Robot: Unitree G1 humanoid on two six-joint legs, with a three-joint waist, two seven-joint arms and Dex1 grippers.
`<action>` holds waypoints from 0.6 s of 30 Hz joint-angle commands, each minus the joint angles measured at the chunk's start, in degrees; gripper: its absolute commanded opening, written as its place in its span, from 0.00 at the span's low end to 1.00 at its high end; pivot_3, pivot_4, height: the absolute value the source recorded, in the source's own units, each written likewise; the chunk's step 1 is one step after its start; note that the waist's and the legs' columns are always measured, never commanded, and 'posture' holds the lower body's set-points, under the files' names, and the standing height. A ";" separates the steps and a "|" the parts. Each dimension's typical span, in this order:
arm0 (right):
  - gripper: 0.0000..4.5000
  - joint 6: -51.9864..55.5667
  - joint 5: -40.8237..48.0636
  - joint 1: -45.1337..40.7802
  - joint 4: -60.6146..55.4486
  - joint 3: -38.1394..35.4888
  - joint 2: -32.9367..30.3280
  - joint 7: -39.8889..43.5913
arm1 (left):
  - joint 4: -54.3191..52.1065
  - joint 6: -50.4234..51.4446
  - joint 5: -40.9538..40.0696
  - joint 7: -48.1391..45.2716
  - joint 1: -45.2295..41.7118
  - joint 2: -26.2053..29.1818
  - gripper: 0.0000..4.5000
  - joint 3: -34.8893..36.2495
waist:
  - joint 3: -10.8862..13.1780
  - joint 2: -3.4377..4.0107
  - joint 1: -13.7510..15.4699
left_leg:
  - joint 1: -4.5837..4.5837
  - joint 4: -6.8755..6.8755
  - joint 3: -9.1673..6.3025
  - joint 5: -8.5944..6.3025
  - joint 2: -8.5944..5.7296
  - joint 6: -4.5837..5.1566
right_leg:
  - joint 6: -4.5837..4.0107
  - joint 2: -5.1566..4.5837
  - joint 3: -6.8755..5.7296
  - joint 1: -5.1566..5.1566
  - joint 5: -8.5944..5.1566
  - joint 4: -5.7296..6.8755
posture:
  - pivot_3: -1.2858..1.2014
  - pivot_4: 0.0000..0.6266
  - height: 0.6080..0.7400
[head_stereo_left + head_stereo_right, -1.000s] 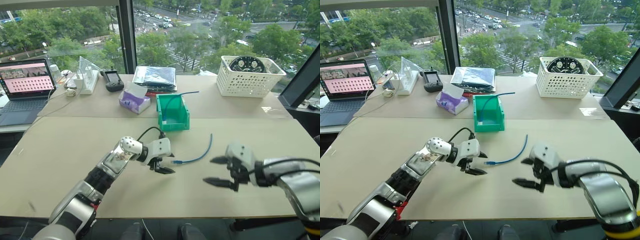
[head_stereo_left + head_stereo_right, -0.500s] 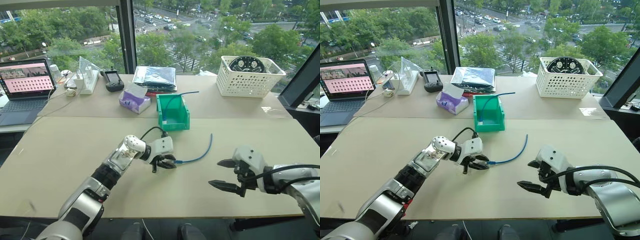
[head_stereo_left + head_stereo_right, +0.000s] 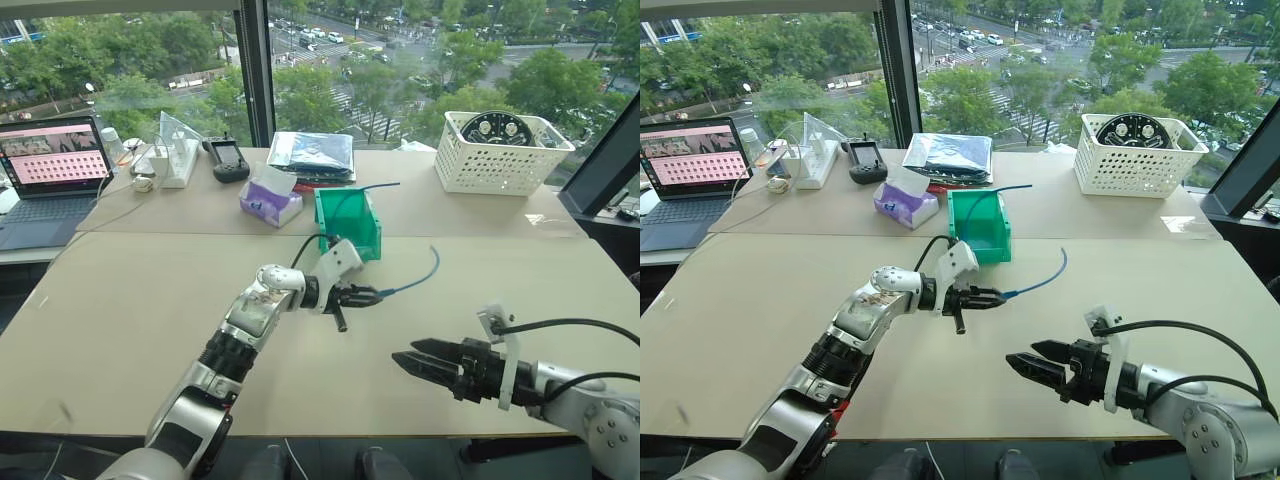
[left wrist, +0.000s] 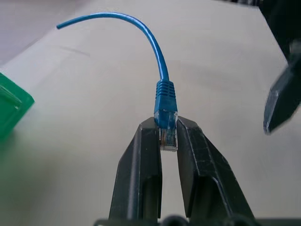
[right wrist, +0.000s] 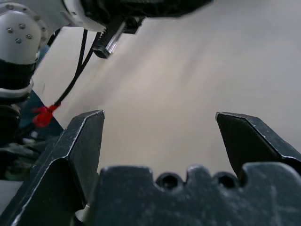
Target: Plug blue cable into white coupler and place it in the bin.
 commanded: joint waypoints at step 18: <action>0.97 -14.36 37.58 -9.42 11.01 1.34 9.13 -44.61 | -13.71 9.61 -6.17 4.48 2.33 0.70 0.02 -1.87 | 0.02 0.22 -1.04 | 0.02 -0.07 0.00 0.01 -0.04 0.00 | 0.03 0.02 0.01 0.01 -0.03 -0.04 | 0.52 0.24 1.00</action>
